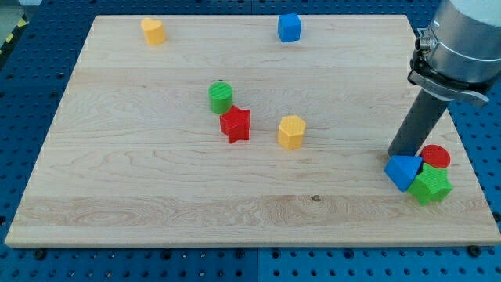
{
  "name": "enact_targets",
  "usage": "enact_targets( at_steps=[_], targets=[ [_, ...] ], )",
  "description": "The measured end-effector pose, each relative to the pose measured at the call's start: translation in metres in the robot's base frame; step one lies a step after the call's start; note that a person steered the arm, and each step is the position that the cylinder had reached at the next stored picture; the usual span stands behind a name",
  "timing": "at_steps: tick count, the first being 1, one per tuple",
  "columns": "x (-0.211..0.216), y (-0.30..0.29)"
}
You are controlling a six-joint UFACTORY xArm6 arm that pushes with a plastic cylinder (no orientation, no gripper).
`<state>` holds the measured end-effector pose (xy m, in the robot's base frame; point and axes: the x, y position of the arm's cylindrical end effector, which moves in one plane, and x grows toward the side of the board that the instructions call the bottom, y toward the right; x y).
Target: Move the arm to the top right of the red star
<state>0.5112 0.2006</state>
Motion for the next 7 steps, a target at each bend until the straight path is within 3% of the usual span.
enact_targets(
  at_steps=[2,4,7],
  targets=[
    [0.006,-0.003],
    [-0.036,-0.034],
    [-0.059,-0.041]
  ],
)
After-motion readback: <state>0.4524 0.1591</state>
